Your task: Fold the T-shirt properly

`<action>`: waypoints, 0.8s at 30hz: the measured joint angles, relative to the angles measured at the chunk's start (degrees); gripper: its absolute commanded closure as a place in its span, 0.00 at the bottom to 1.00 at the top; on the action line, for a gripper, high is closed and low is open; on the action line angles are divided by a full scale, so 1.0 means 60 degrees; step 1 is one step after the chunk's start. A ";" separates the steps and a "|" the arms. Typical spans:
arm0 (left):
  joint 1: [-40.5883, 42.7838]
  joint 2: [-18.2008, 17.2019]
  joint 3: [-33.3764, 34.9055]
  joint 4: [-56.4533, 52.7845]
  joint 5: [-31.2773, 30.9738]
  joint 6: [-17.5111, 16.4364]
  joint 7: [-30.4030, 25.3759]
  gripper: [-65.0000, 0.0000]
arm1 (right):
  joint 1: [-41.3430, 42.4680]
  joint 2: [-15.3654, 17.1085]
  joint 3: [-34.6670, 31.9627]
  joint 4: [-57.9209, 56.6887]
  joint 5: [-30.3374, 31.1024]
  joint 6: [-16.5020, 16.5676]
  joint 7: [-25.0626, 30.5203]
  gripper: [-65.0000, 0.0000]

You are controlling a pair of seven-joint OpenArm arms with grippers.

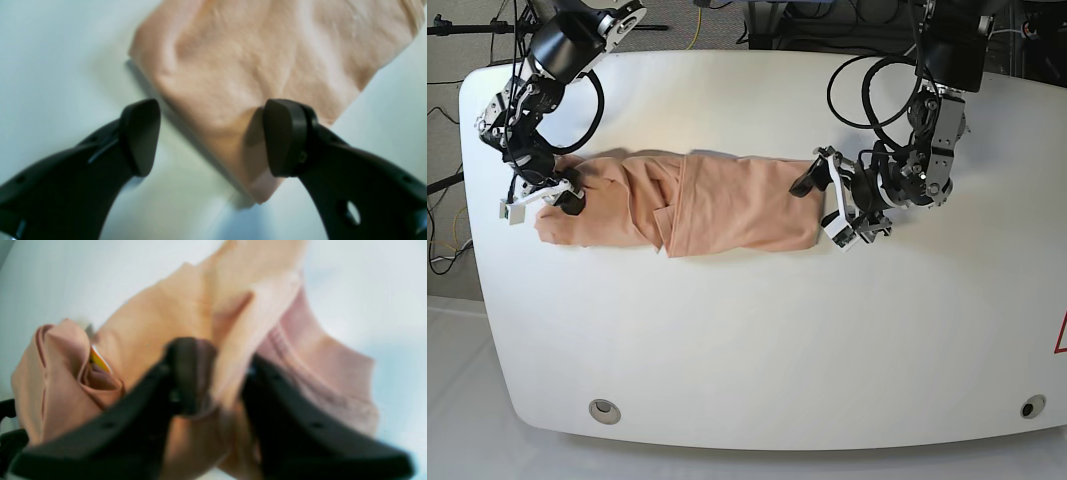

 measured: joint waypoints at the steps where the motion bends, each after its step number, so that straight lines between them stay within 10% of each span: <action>1: -0.0004 0.0000 -0.0007 0.0000 0.0000 0.0000 0.0000 0.30 | -0.0004 0.0000 -0.0004 0.0015 -0.0029 -0.0029 0.0000 0.92; 24: -0.0047 -0.0215 -0.0073 0.0029 -0.0029 0.0004 0.0189 0.30 | -0.0280 -0.0353 -0.0692 0.1439 -0.0459 0.0153 -0.0561 0.96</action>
